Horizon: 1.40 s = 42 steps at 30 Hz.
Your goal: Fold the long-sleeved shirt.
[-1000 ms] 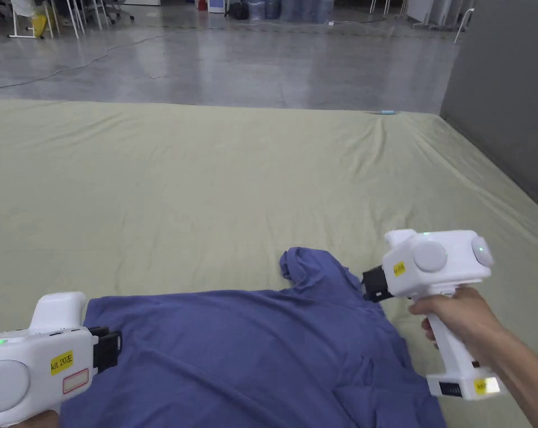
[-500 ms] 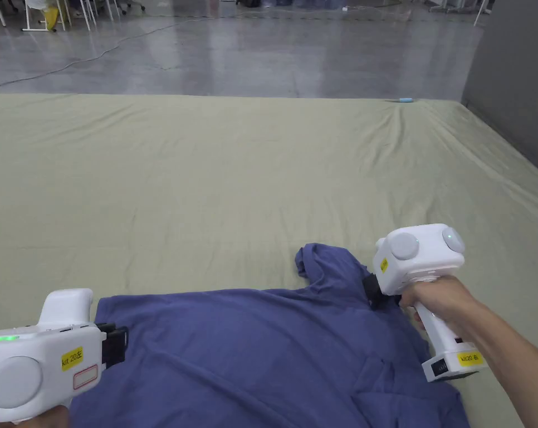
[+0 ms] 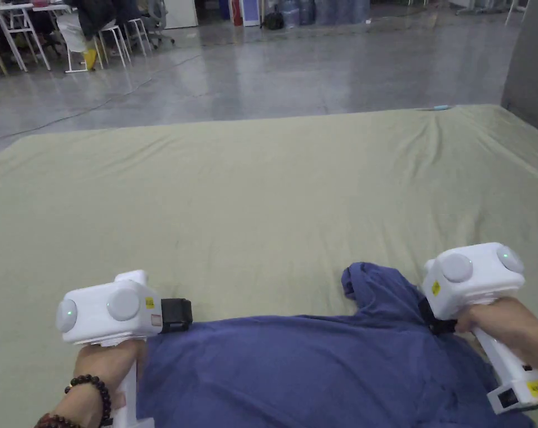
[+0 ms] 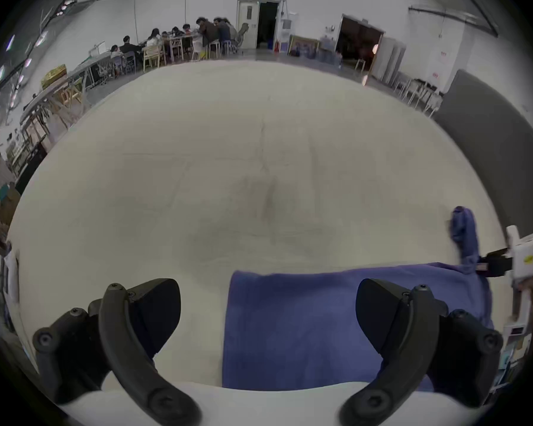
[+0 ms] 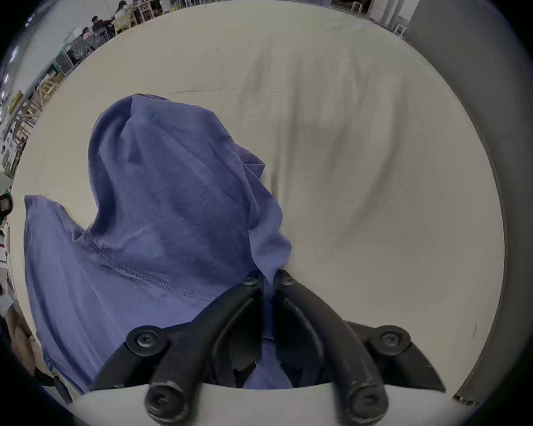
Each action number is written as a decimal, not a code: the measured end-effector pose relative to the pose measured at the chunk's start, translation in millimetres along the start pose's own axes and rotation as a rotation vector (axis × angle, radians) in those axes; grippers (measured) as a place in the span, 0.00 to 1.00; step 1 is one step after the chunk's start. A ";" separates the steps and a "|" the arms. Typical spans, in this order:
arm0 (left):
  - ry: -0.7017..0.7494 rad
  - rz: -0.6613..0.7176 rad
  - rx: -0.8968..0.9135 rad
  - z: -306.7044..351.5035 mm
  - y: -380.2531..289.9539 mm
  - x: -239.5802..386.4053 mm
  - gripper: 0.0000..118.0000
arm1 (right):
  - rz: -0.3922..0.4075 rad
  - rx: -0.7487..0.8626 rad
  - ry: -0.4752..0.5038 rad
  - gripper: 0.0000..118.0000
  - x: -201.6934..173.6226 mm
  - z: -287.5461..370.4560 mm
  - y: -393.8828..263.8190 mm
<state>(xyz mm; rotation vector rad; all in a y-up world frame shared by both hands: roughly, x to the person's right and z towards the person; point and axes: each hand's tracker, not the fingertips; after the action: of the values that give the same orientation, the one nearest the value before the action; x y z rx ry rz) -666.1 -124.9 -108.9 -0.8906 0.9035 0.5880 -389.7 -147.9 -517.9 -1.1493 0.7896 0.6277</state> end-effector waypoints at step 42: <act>-0.249 0.057 0.941 460.5 301.6 59.2 0.00 | -0.142 1.054 -0.081 0.01 36.0 623.7 176.9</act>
<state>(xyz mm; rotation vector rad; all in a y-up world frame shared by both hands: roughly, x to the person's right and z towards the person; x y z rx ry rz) -672.8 428.1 -134.6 0.0575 0.8459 0.2503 -369.7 501.0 -517.3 -0.2028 0.7978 0.0749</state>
